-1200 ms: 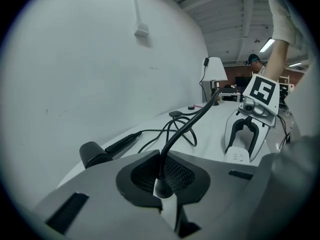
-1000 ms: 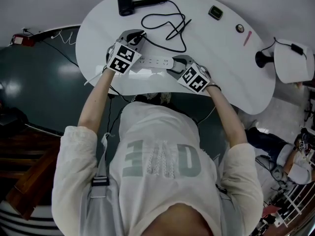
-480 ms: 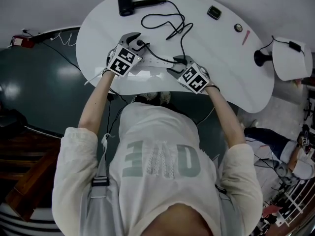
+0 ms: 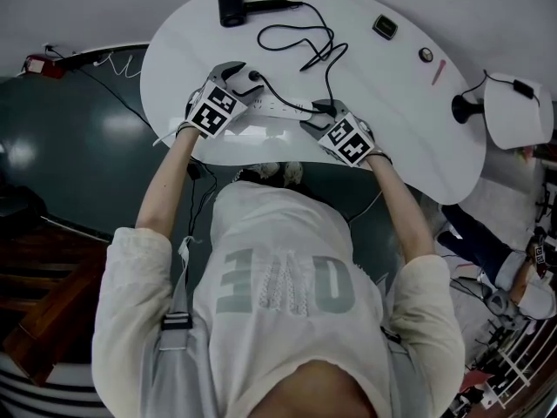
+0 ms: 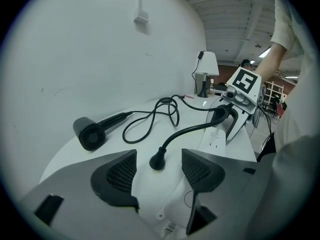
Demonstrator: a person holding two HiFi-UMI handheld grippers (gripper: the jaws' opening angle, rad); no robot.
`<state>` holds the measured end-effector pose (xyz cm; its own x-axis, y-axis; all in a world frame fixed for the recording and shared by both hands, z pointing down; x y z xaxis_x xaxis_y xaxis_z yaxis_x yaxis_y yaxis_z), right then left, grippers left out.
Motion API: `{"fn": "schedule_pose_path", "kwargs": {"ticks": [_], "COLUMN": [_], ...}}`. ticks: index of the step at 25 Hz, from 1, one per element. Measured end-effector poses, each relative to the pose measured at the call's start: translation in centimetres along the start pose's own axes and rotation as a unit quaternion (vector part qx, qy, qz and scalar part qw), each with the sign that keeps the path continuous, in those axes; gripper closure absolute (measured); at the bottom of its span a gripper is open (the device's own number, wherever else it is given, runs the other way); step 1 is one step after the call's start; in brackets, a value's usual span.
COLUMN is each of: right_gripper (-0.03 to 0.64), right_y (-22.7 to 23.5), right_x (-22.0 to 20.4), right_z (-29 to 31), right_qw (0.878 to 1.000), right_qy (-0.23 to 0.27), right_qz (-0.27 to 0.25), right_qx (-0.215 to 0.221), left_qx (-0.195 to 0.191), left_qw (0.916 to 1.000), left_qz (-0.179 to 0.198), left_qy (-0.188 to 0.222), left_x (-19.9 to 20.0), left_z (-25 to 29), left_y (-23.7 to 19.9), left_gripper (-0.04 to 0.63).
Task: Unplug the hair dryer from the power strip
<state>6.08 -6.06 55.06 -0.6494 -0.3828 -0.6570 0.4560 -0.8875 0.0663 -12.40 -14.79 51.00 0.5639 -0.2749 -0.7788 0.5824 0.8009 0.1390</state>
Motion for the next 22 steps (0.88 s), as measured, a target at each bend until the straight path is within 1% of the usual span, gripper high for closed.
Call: {"fn": "schedule_pose_path", "kwargs": {"ticks": [3, 6, 7, 9, 12, 15, 18, 20, 22], "right_gripper": [0.390, 0.390, 0.384, 0.341, 0.327, 0.324, 0.324, 0.324, 0.324], "right_y": [0.2, 0.2, 0.2, 0.5, 0.4, -0.5, -1.3, -1.6, -1.6], "right_x": [-0.4, -0.5, -0.5, -0.7, -1.6, -2.7, -3.9, -4.7, -4.9], "right_z": [0.1, 0.0, -0.1, -0.3, -0.9, -2.0, -3.3, -4.2, -5.2], "right_qw": [1.000, 0.999, 0.999, 0.999, 0.999, 0.999, 0.997, 0.996, 0.997], "right_qy": [0.016, 0.025, 0.026, 0.025, 0.012, -0.005, -0.037, -0.059, -0.069], "right_qz": [-0.002, 0.014, 0.022, 0.037, 0.042, 0.046, 0.056, 0.049, 0.034], "right_qx": [-0.009, -0.015, -0.020, -0.029, -0.022, 0.007, 0.036, 0.040, 0.030], "left_qx": [0.010, 0.019, 0.021, 0.027, 0.033, 0.036, 0.034, 0.036, 0.040], "left_qw": [0.9998, 0.9994, 0.9992, 0.9986, 0.9977, 0.9971, 0.9971, 0.9967, 0.9956], "left_qz": [-0.015, -0.029, -0.034, -0.042, -0.054, -0.059, -0.061, -0.064, -0.072], "left_qy": [0.002, 0.005, 0.008, 0.016, 0.026, 0.031, 0.031, 0.035, 0.044], "left_x": [-0.5, -0.8, -0.8, -0.5, -0.3, -0.2, -0.2, -0.1, 0.2], "left_z": [-0.7, -1.3, -1.6, -2.4, -3.1, -3.5, -3.5, -3.4, -3.4], "left_y": [-0.5, -1.0, -1.2, -1.6, -1.9, -1.9, -1.7, -1.6, -1.7], "left_gripper": [0.316, 0.316, 0.316, 0.316, 0.316, 0.316, 0.316, 0.316, 0.316]}}
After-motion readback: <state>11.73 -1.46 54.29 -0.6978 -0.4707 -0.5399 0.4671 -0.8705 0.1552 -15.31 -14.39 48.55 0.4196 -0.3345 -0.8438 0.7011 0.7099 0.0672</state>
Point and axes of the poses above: the fingertips, and each gripper's own axes: z forward along the fingers, y to its right, x out of its top, the point moved 6 cm from there along -z, backward along the fingers, and after that the axes turned 5 degrees about x, right-handed, at the moved point
